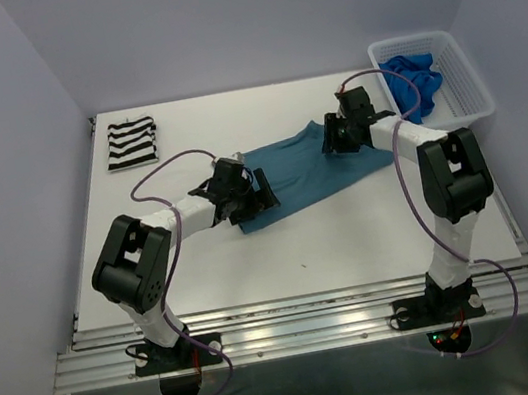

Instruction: Fold and stack the tank tops

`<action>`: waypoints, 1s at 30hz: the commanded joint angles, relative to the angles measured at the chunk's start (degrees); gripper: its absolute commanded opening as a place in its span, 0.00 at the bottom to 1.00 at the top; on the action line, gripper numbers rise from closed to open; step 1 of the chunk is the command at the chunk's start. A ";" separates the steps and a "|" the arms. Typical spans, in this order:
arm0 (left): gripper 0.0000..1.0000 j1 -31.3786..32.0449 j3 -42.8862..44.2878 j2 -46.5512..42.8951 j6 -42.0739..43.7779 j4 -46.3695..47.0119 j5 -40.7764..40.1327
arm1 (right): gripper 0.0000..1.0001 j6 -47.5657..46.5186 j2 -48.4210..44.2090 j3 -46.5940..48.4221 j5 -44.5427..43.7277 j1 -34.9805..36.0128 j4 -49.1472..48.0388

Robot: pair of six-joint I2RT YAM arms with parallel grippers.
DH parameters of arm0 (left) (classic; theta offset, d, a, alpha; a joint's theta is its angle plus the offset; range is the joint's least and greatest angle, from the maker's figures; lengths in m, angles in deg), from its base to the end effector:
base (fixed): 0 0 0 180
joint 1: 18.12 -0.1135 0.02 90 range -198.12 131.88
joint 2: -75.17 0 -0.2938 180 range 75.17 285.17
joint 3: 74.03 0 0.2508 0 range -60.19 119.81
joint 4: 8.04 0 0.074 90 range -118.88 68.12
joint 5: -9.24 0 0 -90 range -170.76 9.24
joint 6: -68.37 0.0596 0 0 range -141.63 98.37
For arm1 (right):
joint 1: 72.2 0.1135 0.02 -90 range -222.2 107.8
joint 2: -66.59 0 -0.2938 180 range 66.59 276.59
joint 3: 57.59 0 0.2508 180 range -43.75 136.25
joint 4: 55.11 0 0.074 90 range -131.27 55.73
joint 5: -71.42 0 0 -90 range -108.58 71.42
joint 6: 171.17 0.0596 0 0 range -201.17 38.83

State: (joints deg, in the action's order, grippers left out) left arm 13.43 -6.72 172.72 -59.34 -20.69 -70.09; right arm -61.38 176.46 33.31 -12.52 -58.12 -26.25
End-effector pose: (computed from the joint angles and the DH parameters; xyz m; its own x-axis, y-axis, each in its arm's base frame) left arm 0.3116 -0.2043 0.1882 -0.8441 -0.1871 -0.5025 0.1435 0.8242 -0.5478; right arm 0.4316 0.1147 0.2095 -0.7816 0.1511 -0.6052 -0.0489 0.9524 0.3009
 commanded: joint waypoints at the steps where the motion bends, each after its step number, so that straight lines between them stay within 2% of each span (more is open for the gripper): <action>1: 0.99 0.09 -1.79 1.76 2.21 -5.23 -3.73 | 0.61 -2.82 0.79 4.68 -3.25 0.50 4.13; 2: 0.99 0.00 -1.79 1.76 2.29 -5.41 -3.82 | 0.77 -3.26 0.27 4.59 -3.25 0.50 4.13; 3: 0.99 0.00 -1.88 1.76 2.29 -5.58 -3.91 | 0.85 -3.35 -0.35 3.72 -3.25 0.50 4.13; 4: 0.99 0.09 -1.97 1.84 2.38 -5.59 -3.91 | 1.00 -3.44 -1.05 3.02 -3.08 0.50 3.96; 9: 0.99 0.09 -1.88 2.37 2.12 -5.67 -3.91 | 1.00 -1.78 -4.66 -2.87 -4.39 0.50 2.46; 21: 0.98 -0.26 -6.09 1.32 0.72 -5.15 -3.21 | 1.00 2.35 -3.34 -13.05 -1.15 0.50 -4.38; 25: 0.98 -0.17 -10.84 -1.05 -1.31 -3.74 -1.72 | 1.00 4.46 -6.76 -19.65 -1.14 0.50 -4.92; 30: 0.98 -0.17 -17.68 -7.63 -4.03 -5.75 -1.18 | 1.00 7.89 -16.24 -30.80 0.61 0.50 -5.71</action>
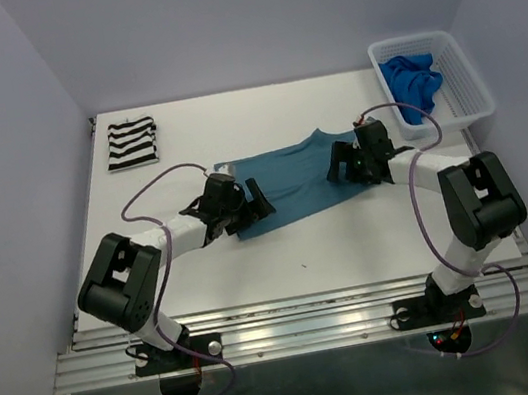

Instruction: Fold and stack the tank tops

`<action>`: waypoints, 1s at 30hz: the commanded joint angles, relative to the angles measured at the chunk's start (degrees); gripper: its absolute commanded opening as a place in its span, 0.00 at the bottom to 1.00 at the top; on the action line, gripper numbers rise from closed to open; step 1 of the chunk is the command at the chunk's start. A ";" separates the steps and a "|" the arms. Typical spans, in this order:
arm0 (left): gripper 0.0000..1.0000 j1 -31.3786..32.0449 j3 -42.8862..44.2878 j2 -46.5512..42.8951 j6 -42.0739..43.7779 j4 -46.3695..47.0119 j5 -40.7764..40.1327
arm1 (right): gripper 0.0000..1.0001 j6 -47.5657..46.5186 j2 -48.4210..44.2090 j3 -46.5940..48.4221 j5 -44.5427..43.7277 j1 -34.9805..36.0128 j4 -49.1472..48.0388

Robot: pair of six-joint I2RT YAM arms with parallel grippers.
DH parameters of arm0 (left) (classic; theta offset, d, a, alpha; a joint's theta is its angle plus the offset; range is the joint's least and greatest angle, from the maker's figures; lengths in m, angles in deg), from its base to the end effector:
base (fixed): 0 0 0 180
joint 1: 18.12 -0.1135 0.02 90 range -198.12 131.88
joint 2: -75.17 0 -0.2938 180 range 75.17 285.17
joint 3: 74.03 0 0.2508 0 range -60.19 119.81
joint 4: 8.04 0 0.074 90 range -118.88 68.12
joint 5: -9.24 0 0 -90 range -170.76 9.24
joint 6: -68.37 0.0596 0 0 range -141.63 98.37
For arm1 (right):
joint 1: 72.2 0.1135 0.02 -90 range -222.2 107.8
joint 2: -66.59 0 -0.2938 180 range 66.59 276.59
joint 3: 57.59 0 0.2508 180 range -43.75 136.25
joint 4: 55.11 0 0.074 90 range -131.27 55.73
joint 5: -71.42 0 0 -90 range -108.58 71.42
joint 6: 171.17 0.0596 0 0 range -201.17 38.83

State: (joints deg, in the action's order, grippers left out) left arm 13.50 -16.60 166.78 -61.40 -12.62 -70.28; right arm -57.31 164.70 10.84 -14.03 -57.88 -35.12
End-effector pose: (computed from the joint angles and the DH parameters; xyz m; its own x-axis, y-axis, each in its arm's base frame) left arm 0.2831 -0.1870 0.1833 -0.8168 -0.2358 -0.5265 0.1480 0.7964 -0.5864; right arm 0.3532 0.0950 0.1785 -0.7954 0.2131 -0.5674 0.0278 0.9480 0.3171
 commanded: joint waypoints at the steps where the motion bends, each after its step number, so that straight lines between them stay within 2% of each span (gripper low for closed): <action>1: 0.98 -0.24 -8.52 -2.92 -2.85 -14.78 -1.08 | 1.00 4.09 -5.98 -9.75 3.69 0.26 3.08; 5: 0.99 -0.24 -12.56 -10.47 -5.05 -16.29 0.07 | 1.00 4.97 -13.80 -14.50 6.07 0.26 3.51; 8: 0.99 -0.24 -12.49 -16.01 -6.99 -19.09 -2.73 | 1.00 4.27 -18.90 -16.27 5.90 0.26 5.00; 12: 0.99 -0.33 -3.73 -19.89 -5.15 -26.11 -7.75 | 1.00 1.64 -21.29 -11.90 4.85 0.26 7.46; 15: 0.99 -0.33 1.39 -20.07 -3.22 -27.97 -12.57 | 1.00 -0.29 -21.03 -8.11 3.54 0.26 7.47; 19: 0.99 -2.69 8.68 -16.66 -1.98 -30.09 -19.26 | 1.00 -4.69 -18.83 -1.52 -2.35 0.26 6.59; 23: 0.99 -11.81 11.51 -10.86 2.40 -25.08 -13.50 | 1.00 -11.09 -13.83 6.47 1.57 0.79 4.22; 27: 0.99 -16.48 20.09 -0.59 5.66 -24.37 -11.98 | 1.00 -14.97 -4.44 14.57 5.37 1.41 5.88; 30: 0.99 -17.99 24.42 3.91 7.77 -24.64 -10.74 | 1.00 -16.29 -0.47 19.49 5.90 2.11 6.50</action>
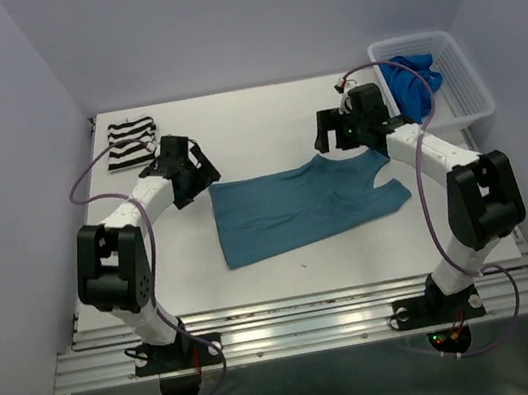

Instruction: Fold and stack the tank tops

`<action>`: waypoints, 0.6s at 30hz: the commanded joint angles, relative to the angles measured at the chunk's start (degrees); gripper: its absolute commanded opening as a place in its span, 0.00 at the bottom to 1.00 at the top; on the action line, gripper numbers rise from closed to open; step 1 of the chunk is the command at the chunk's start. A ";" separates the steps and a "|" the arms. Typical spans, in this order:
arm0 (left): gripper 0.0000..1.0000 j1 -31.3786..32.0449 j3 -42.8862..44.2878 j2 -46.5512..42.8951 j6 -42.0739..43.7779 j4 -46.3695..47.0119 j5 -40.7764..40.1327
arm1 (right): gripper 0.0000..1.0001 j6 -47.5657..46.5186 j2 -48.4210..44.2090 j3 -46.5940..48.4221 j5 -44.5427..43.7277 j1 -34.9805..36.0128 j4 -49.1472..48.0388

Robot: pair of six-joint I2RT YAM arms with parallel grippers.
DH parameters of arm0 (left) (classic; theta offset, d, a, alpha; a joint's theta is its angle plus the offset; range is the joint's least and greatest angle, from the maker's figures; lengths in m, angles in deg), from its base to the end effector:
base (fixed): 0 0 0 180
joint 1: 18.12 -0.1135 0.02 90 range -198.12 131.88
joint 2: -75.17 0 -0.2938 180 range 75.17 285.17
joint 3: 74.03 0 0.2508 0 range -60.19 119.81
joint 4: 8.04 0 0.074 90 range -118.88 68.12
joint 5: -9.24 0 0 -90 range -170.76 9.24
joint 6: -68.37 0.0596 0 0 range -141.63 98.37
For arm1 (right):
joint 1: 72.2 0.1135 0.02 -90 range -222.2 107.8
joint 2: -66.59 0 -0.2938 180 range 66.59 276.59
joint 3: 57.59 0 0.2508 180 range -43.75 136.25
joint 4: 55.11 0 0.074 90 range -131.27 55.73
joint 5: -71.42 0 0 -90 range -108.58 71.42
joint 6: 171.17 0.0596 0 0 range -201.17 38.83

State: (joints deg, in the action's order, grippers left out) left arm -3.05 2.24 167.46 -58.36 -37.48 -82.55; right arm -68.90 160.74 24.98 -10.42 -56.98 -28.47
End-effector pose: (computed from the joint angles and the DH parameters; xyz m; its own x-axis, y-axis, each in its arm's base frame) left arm 0.3544 -0.0935 0.2426 -0.6944 -0.4321 -0.5755 -0.2203 0.8889 -0.4016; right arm 0.3755 0.1109 0.2739 -0.6614 0.0381 -0.7490 -0.2322 0.9392 0.2528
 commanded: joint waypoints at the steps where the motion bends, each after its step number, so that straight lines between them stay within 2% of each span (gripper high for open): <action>1: 0.99 -2.14 7.86 5.60 5.17 -0.31 1.52 | 1.00 -4.98 5.67 6.41 1.51 1.21 0.64; 3: 0.99 -2.33 9.28 7.37 5.70 -0.40 1.52 | 1.00 -5.15 7.44 7.91 -3.99 1.21 0.91; 7: 0.98 -2.85 10.95 11.49 6.41 0.56 3.45 | 1.00 -5.42 10.61 11.78 -9.64 1.21 3.54; 10: 0.89 -2.94 11.22 13.44 6.67 1.62 5.03 | 1.00 -4.63 10.71 11.52 -12.29 1.21 3.64; 11: 0.83 -3.03 11.31 14.75 7.02 1.97 6.25 | 1.00 -5.06 10.70 11.25 -10.73 1.21 3.55; 15: 0.74 -2.94 11.83 17.66 7.55 2.67 8.19 | 1.00 -5.94 12.11 12.13 -0.47 1.21 3.90; 18: 0.68 -3.03 12.36 19.50 7.73 2.59 8.81 | 1.00 -5.94 15.52 13.62 3.61 1.21 3.81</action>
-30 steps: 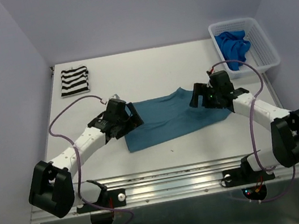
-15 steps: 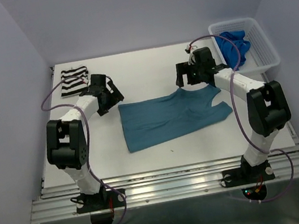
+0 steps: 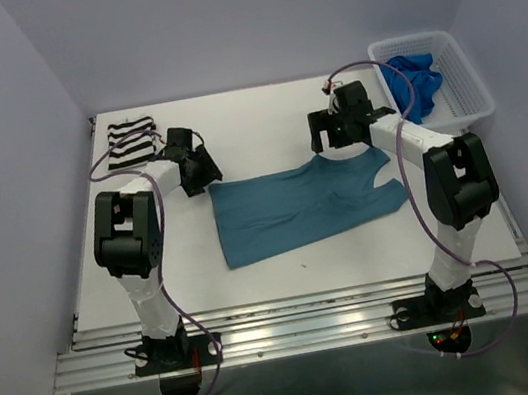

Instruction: Fold and stack the tank tops

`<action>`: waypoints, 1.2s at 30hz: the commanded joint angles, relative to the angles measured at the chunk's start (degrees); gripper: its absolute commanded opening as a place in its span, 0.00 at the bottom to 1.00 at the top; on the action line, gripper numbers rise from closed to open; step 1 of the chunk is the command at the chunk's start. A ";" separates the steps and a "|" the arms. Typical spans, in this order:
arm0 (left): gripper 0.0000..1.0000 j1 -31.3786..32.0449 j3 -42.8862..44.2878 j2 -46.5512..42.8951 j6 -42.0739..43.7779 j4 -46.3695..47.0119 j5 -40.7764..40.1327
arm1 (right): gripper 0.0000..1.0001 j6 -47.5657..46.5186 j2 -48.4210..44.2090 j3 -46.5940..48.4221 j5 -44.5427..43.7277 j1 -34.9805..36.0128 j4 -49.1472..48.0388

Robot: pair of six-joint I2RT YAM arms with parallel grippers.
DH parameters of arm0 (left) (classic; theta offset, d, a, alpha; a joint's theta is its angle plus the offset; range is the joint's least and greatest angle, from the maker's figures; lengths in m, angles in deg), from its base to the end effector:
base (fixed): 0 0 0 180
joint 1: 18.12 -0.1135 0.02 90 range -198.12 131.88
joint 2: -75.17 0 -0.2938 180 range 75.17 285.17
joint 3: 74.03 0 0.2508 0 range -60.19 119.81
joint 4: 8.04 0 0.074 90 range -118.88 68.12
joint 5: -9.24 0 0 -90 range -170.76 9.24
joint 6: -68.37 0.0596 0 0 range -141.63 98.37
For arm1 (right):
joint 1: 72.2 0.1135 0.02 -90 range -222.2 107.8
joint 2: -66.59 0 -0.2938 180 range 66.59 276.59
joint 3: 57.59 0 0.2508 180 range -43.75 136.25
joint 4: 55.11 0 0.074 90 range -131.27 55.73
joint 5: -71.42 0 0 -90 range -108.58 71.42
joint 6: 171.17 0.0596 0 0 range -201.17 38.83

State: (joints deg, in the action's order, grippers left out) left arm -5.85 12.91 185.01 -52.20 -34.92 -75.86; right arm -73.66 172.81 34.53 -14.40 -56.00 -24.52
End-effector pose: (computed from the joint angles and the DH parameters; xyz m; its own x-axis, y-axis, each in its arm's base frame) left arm 0.4258 -0.0978 0.1904 -0.7775 -0.3495 -0.5228 -0.1508 0.9107 -0.3846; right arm 0.4215 0.1270 0.2407 -0.7124 -0.0712 -0.6981 -0.2369 0.9608 0.1437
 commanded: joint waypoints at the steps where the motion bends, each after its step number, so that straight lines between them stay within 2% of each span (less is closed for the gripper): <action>1: 0.68 -0.14 1.69 2.04 1.65 0.20 2.39 | 1.00 -1.09 4.00 4.42 7.85 0.23 -0.05; 2: 0.66 -0.14 1.61 2.13 1.56 0.38 2.82 | 1.00 -0.83 4.52 4.69 8.64 0.23 0.03; 3: 0.55 -0.14 1.61 2.22 1.56 0.73 3.09 | 0.98 -0.57 5.05 5.12 9.17 0.23 0.03; 5: 0.42 -0.14 1.34 2.22 1.74 1.08 4.49 | 0.94 -0.21 6.19 5.48 11.27 0.75 -0.05; 6: 0.28 -0.14 1.34 2.13 1.83 1.17 5.02 | 0.89 0.31 6.63 6.00 11.98 0.76 -0.05; 8: 0.15 -0.14 0.82 1.61 2.27 1.52 5.64 | 0.84 0.93 7.34 6.36 13.04 0.76 -0.05; 9: 0.00 -0.14 0.47 1.34 2.27 1.79 6.08 | 0.77 1.54 7.95 6.53 13.48 0.76 -0.05; 11: 0.00 -0.23 -0.76 0.20 2.27 2.31 6.17 | 0.63 1.98 7.96 6.36 12.52 0.76 0.03; 12: 0.00 -0.23 -1.38 -0.33 2.27 2.84 6.17 | 0.53 2.25 7.87 6.18 12.08 0.76 0.03; 13: 0.00 -0.23 -2.34 -1.37 2.01 3.63 5.91 | 0.36 2.86 7.69 5.92 11.55 0.76 0.03; 15: 0.00 -0.32 -3.14 -2.52 1.91 4.77 6.08 | 0.22 3.74 7.26 5.74 9.63 0.76 0.03; 24: 0.00 -0.41 -9.28 -11.39 2.35 10.65 9.33 | 0.11 4.36 1.99 2.24 5.93 0.76 -0.05; 36: 0.00 1.78 -25.02 -23.79 1.12 17.52 13.03 | 0.11 6.29 -13.39 -13.41 2.23 0.76 -0.41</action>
State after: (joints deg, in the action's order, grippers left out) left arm -5.45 -9.45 165.42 -51.28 -20.62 -64.29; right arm -68.41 163.04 25.11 -10.07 -55.60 -23.99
